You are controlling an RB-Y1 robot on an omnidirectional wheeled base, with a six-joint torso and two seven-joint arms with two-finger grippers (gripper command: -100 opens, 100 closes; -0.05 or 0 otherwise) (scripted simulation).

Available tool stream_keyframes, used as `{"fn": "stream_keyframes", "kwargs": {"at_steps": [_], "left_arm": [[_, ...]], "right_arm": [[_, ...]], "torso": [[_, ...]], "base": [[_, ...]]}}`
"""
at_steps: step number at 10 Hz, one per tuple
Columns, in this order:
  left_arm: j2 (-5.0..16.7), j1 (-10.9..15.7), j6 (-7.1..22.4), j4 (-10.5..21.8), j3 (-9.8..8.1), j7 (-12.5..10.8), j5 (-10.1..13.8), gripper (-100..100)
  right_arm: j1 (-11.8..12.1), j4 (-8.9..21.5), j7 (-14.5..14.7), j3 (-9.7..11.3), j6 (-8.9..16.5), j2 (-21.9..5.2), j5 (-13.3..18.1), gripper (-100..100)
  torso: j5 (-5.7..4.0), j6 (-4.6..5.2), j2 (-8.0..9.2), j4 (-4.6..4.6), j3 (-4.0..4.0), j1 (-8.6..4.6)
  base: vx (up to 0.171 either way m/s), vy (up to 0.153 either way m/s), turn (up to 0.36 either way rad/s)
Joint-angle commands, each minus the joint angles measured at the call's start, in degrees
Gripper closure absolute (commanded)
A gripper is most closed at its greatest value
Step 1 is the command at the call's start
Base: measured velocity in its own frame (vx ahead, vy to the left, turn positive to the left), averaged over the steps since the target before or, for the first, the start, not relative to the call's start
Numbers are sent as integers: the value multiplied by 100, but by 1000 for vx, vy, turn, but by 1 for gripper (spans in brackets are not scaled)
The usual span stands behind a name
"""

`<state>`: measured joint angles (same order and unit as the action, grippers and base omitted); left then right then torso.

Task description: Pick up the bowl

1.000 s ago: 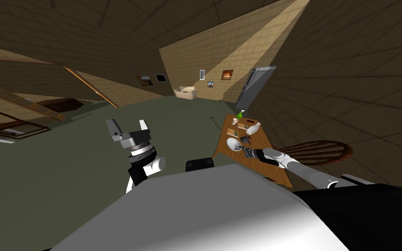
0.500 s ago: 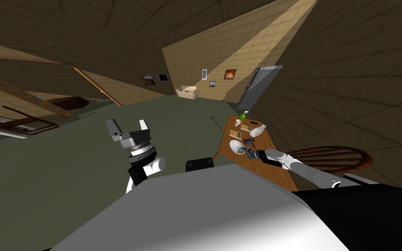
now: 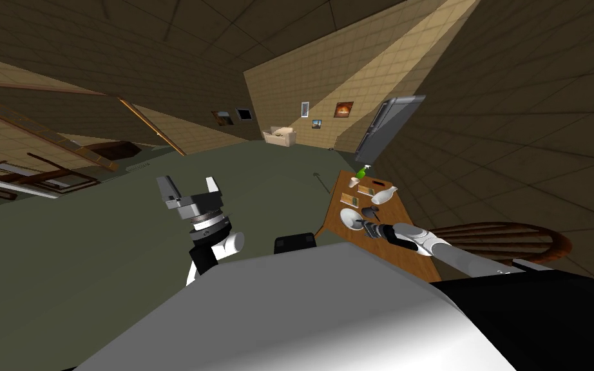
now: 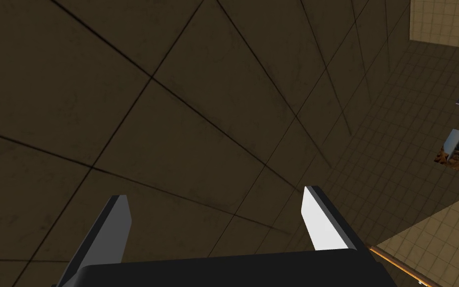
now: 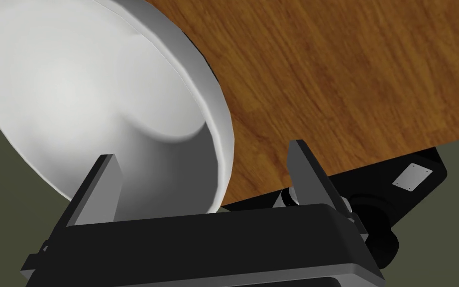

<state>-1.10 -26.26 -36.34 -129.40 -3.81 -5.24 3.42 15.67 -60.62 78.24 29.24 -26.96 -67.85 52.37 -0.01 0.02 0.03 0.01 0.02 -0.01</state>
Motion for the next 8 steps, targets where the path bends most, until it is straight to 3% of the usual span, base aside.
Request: {"fn": "stream_keyframes", "kwargs": {"at_steps": [1, 2, 4, 5, 8], "left_arm": [[0, 0, 0, 0, 0, 0, 0, 0], [0, 0, 0, 0, 0, 0, 0, 0], [0, 0, 0, 0, 0, 0, 0, 0], [0, -1, 0, 0, 0, 0, 0, 0], [0, 0, 0, 0, 0, 0, 0, 0]], "right_arm": [[40, -51, 132, 76, 93, -32, -286, -100], [121, -118, 385, 222, 246, -81, -462, -100], [121, -118, 394, 222, 246, -81, -739, -100], [202, -185, 656, 369, 398, -130, -945, -100], [283, -253, 918, 516, 550, -180, -1466, -100]], "torso": [[0, 0, 0, 0, 0, 0], [0, 2, -1, 0, 0, 0], [-1, 2, -1, 0, 0, -3], [0, 3, 0, 0, 0, -1], [0, 1, 0, 0, 0, -2]], "base": [[2, -11, 61], [2, -15, 105], [2, -13, 20], [0, -12, 111], [1, -15, 64]]}}
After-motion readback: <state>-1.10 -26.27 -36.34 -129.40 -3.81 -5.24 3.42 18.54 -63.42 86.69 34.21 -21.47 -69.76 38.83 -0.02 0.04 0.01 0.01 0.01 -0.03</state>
